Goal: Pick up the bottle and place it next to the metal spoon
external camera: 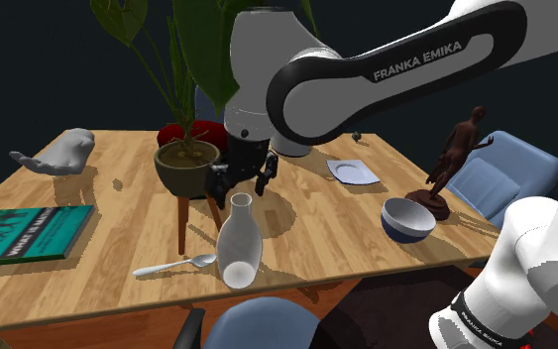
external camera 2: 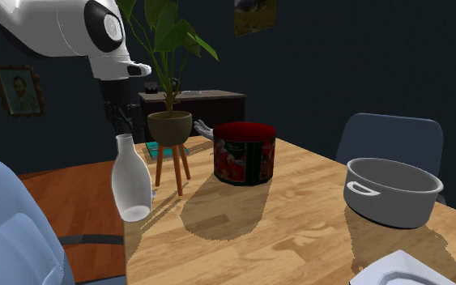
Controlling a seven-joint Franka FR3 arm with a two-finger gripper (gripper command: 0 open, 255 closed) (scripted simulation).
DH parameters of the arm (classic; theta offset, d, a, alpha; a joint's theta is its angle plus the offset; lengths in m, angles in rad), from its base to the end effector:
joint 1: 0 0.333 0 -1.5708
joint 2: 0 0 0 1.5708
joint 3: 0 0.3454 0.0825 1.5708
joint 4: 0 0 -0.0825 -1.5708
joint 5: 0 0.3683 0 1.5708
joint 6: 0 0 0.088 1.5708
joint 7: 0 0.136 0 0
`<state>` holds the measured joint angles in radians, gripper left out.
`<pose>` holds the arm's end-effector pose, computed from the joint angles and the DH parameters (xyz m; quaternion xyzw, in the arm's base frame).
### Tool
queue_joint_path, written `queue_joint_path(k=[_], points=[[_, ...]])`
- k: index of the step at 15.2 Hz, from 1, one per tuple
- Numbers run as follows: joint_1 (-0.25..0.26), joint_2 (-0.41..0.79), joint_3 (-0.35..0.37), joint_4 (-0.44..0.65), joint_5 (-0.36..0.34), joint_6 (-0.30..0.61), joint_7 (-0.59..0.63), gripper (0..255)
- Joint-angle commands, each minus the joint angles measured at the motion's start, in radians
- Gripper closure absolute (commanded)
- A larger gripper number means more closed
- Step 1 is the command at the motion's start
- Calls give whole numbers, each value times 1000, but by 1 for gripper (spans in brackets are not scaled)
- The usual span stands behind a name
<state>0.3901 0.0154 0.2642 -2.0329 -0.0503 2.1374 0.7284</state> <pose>0.4408 0.3332 0.4538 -0.9985 0.0246 -0.0471 0.0133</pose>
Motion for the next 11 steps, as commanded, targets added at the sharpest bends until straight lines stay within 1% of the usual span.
queue_joint_path(k=[1, 3, 11], points=[[0, -26, 0, 22, 9, -47, -6, 0], [0, -47, 0, 59, 17, -104, -11, 0], [0, -47, 0, 59, 17, -104, -11, 0]])
